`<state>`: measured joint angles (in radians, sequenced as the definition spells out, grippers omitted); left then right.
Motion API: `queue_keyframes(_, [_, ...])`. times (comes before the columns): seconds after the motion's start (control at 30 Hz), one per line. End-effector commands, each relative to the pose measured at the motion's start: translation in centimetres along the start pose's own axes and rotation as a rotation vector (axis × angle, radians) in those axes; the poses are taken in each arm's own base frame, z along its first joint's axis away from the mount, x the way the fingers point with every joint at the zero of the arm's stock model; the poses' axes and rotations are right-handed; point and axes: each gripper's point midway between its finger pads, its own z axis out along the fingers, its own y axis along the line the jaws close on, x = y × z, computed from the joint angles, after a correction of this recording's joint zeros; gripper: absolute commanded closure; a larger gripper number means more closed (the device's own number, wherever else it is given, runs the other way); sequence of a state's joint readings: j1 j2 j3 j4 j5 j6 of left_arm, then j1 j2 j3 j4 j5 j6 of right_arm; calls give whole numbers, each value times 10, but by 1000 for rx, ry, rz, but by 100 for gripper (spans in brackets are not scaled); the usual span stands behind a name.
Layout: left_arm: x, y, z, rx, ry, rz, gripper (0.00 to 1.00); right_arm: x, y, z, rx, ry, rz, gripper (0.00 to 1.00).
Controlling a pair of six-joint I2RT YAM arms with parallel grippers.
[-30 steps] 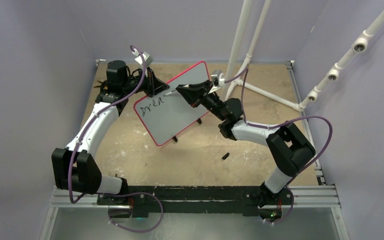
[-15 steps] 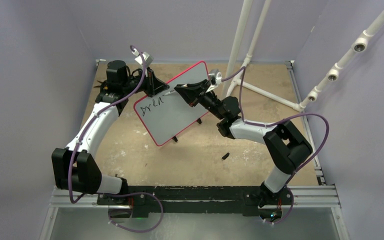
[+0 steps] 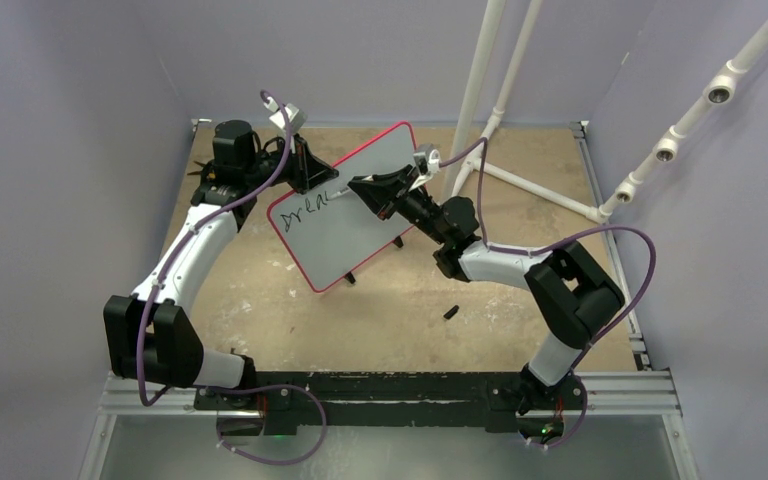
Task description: Write a sentence on the whiteboard
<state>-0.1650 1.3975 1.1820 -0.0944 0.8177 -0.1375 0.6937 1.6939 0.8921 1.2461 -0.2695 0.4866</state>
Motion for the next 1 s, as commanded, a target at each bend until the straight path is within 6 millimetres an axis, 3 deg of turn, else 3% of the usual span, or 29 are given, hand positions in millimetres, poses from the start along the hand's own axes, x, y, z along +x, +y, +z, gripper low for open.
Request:
queue_keyframes(0.0, [53, -8, 8, 56, 146, -131, 100, 2, -5, -3, 37, -7, -8, 100])
queue_keyframes(0.2, [53, -7, 8, 54, 146, -130, 100, -5, -3, 1, 33, -29, -14, 100])
queue_keyframes(0.57, [53, -7, 8, 53, 146, -130, 100, -37, 4, 8, 20, -140, -16, 100])
queue_keyframes(0.97, [53, -7, 8, 55, 146, -130, 100, -37, -8, 3, 89, -147, -20, 100])
